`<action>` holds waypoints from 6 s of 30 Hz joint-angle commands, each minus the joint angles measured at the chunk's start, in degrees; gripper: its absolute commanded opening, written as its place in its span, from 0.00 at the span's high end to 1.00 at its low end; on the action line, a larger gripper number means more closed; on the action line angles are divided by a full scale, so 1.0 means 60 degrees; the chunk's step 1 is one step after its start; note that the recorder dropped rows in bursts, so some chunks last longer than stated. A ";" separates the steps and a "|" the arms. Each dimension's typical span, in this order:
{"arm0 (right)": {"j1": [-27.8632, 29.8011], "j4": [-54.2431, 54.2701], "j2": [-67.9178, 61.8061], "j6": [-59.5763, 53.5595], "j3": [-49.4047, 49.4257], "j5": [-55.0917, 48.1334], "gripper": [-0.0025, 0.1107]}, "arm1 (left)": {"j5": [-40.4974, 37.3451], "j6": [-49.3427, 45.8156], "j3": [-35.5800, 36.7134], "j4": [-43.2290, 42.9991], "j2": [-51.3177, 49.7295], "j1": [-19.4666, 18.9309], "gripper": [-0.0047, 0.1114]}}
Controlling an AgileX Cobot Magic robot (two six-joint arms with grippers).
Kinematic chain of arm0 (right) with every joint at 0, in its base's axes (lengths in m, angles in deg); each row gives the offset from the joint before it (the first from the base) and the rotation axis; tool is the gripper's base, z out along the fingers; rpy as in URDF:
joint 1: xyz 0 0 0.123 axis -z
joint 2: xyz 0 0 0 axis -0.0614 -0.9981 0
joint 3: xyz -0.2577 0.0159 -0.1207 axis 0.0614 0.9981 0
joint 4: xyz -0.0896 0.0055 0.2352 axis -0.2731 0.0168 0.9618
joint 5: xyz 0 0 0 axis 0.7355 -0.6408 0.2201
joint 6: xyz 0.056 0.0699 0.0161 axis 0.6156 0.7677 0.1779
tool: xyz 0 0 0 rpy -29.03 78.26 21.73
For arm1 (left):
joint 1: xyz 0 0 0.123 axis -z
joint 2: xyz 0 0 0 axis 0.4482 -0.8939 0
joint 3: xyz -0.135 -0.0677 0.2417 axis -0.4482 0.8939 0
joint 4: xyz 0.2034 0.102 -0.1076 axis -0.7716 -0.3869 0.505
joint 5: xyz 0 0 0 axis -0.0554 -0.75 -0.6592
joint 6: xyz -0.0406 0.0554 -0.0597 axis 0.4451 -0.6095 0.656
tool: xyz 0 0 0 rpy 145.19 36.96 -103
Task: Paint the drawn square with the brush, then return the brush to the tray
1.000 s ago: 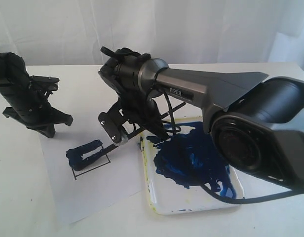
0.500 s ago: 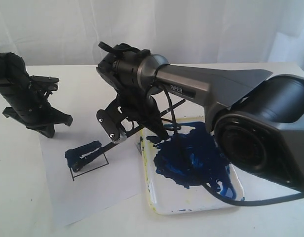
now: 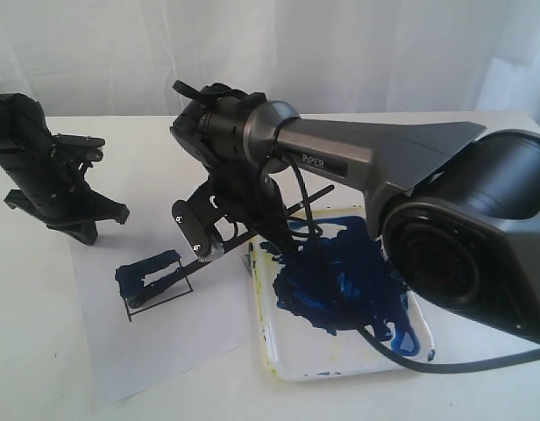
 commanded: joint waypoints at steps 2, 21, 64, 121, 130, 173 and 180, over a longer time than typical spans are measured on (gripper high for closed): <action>-0.0078 0.0111 0.0097 0.0084 0.0041 -0.0053 0.98 | -0.0239 -0.0011 0.0053 -0.0169 -0.0153 -0.0038 0.96; -0.0074 0.0087 0.0097 0.0109 0.0175 -0.0053 0.98 | -0.0256 -0.0011 0.0053 -0.0160 -0.0153 -0.0038 0.96; -0.0074 -0.0945 0.0874 0.0898 0.0759 -0.0053 0.98 | -0.0294 -0.0011 0.0053 -0.0390 -0.0153 -0.0038 0.96; -0.0074 -0.2497 0.0524 0.3035 0.1376 -0.0053 0.98 | -0.0353 -0.0011 0.0053 -0.0703 -0.0153 -0.0038 0.96; -0.0074 -0.2680 0.0524 0.3331 0.1376 -0.0053 0.98 | -0.0353 -0.0011 0.0053 -0.0703 -0.0153 -0.0038 0.96; -0.0161 -0.3001 0.0812 0.3320 0.1358 -0.0053 0.98 | -0.0347 -0.0387 0.0053 -0.0700 -0.0153 -0.0038 0.96; -0.0161 -0.3120 0.0749 0.3132 0.1358 -0.0053 0.98 | -0.0364 -0.0387 0.0053 -0.0700 -0.0153 -0.0038 0.96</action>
